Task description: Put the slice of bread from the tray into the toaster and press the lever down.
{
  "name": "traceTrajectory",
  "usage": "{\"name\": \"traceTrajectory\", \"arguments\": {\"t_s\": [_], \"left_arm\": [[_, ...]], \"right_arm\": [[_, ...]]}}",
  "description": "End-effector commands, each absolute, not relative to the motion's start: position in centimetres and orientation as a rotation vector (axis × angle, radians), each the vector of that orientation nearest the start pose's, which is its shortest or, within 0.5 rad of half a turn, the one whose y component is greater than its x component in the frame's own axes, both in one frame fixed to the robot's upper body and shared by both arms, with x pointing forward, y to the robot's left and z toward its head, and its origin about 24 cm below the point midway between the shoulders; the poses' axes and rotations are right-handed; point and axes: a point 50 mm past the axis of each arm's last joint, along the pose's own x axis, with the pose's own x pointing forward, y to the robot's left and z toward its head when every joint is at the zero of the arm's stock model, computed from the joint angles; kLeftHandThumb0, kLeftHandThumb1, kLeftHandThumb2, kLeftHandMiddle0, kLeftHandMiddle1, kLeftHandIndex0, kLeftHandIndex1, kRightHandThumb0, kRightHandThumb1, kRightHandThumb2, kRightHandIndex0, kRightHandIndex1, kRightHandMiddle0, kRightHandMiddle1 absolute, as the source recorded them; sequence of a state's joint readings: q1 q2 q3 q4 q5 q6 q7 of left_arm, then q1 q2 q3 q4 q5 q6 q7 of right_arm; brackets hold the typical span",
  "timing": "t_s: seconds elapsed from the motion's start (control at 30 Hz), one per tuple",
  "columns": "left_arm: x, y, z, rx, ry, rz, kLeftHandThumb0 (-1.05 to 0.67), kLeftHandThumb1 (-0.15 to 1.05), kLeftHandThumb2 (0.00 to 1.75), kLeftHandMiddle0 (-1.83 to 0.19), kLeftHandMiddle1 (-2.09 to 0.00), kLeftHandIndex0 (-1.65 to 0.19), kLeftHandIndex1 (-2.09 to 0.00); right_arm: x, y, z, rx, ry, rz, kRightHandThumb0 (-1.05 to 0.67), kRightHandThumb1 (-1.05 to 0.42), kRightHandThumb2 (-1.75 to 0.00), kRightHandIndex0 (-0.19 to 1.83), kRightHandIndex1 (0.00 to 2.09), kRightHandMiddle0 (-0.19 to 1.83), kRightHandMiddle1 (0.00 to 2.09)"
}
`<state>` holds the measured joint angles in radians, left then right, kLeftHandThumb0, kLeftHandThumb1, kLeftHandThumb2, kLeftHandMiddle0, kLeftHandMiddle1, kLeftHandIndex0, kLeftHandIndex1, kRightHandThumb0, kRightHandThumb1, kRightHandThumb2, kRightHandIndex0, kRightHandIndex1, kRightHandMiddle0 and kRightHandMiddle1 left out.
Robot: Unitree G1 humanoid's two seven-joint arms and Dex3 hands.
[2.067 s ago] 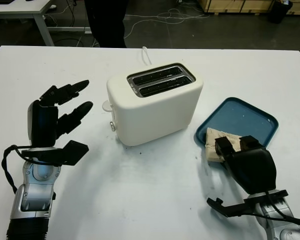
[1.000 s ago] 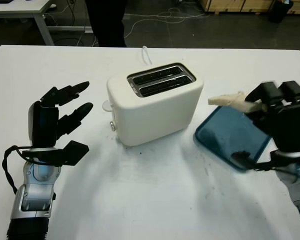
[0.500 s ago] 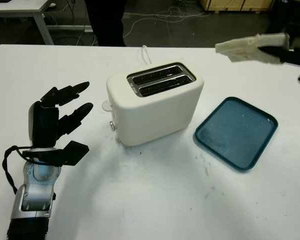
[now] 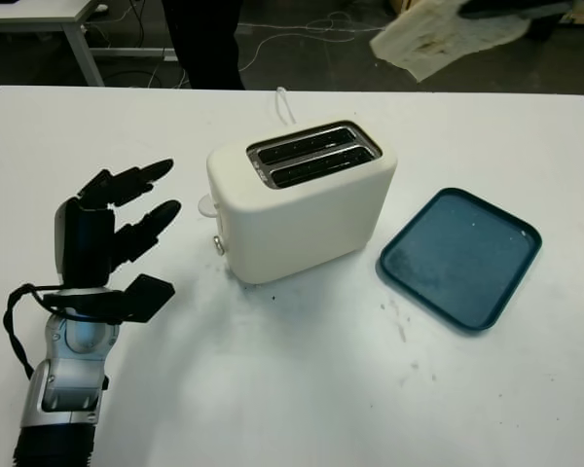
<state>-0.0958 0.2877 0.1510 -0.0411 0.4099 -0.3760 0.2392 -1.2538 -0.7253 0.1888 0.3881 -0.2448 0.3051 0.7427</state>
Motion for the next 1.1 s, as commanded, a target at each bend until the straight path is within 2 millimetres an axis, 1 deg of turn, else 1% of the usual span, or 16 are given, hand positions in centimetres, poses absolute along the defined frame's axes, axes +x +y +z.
{"name": "traceTrajectory", "arguments": {"t_s": [0.0, 0.03, 0.1, 0.13, 0.17, 0.23, 0.3, 0.37, 0.5, 0.57, 0.6, 0.7, 0.8, 1.07], "left_arm": [[25.5, 21.6, 12.8, 0.666, -0.574, 0.263, -0.47, 0.92, 0.15, -0.6, -0.96, -0.92, -0.01], [25.5, 21.6, 12.8, 0.666, -0.569, 0.263, -0.48, 0.92, 0.16, -0.6, -0.96, -0.92, -0.01], [25.4, 21.6, 12.8, 0.668, -0.568, 0.263, -0.49, 0.92, 0.16, -0.59, -0.96, -0.92, 0.0], [25.4, 21.6, 12.7, 0.667, -0.569, 0.262, -0.49, 0.92, 0.16, -0.6, -0.95, -0.92, -0.01], [25.4, 21.6, 12.7, 0.665, -0.569, 0.262, -0.49, 0.92, 0.17, -0.59, -0.95, -0.92, 0.0], [25.4, 21.7, 12.7, 0.663, -0.566, 0.262, -0.49, 0.92, 0.17, -0.6, -0.94, -0.92, 0.0], [25.4, 21.6, 12.6, 0.66, -0.56, 0.263, -0.5, 0.92, 0.17, -0.6, -0.94, -0.92, 0.0], [25.3, 21.6, 12.6, 0.656, -0.56, 0.263, -0.5, 0.92, 0.17, -0.6, -0.93, -0.92, 0.0], [25.3, 21.6, 12.6, 0.652, -0.562, 0.265, -0.5, 0.92, 0.17, -0.6, -0.93, -0.92, -0.01], [25.3, 21.6, 12.6, 0.651, -0.565, 0.267, -0.51, 0.92, 0.16, -0.61, -0.93, -0.92, -0.01], [25.3, 21.6, 12.5, 0.649, -0.566, 0.268, -0.51, 0.92, 0.16, -0.61, -0.93, -0.93, -0.01], [25.3, 21.6, 12.5, 0.649, -0.565, 0.269, -0.5, 0.92, 0.15, -0.61, -0.93, -0.93, -0.01], [25.3, 21.7, 12.4, 0.649, -0.566, 0.268, -0.49, 0.92, 0.15, -0.61, -0.93, -0.93, -0.01], [25.3, 21.7, 12.5, 0.65, -0.553, 0.267, -0.49, 0.92, 0.15, -0.61, -0.91, -0.92, 0.0]], "right_arm": [[36.6, -17.6, 35.7, -1.036, -0.17, 0.376, -0.14, -0.92, -0.1, 0.87, 1.66, 0.76, 1.54], [36.9, -17.1, 35.6, -1.033, -0.155, 0.4, -0.14, -0.92, -0.11, 0.88, 1.65, 0.77, 1.54], [37.3, -16.3, 35.3, -1.018, -0.143, 0.462, -0.12, -0.92, -0.16, 0.88, 1.73, 0.71, 1.69], [37.5, -15.9, 35.2, -1.019, -0.138, 0.483, -0.11, -0.92, -0.17, 0.89, 1.74, 0.7, 1.71], [37.6, -15.4, 35.1, -1.016, -0.131, 0.498, -0.13, -0.92, -0.18, 0.92, 1.74, 0.73, 1.73], [37.7, -14.7, 35.0, -0.992, -0.107, 0.522, -0.14, -0.92, -0.22, 0.94, 1.74, 0.75, 1.74], [37.7, -14.0, 34.8, -0.962, -0.08, 0.555, -0.14, -0.92, -0.27, 0.93, 1.75, 0.72, 1.74], [37.6, -13.2, 34.4, -0.963, -0.053, 0.575, -0.17, -0.92, -0.3, 0.97, 1.75, 0.73, 1.75], [37.1, -11.9, 33.5, -0.958, -0.044, 0.596, -0.2, -0.92, -0.32, 0.96, 1.75, 0.63, 1.75], [36.9, -11.5, 33.0, -0.982, -0.072, 0.618, -0.24, -0.92, -0.31, 0.99, 1.75, 0.66, 1.75], [37.0, -11.3, 32.8, -0.985, -0.072, 0.625, -0.29, -0.92, -0.3, 1.02, 1.75, 0.72, 1.75], [37.2, -11.1, 32.5, -0.98, -0.061, 0.64, -0.35, -0.92, -0.28, 1.05, 1.75, 0.81, 1.75], [37.3, -11.0, 32.4, -0.995, -0.06, 0.645, -0.39, -0.92, -0.27, 1.05, 1.75, 0.85, 1.75], [37.2, -11.5, 32.8, -1.017, -0.077, 0.66, -0.41, -0.92, -0.27, 1.08, 1.75, 0.84, 1.75]]}}
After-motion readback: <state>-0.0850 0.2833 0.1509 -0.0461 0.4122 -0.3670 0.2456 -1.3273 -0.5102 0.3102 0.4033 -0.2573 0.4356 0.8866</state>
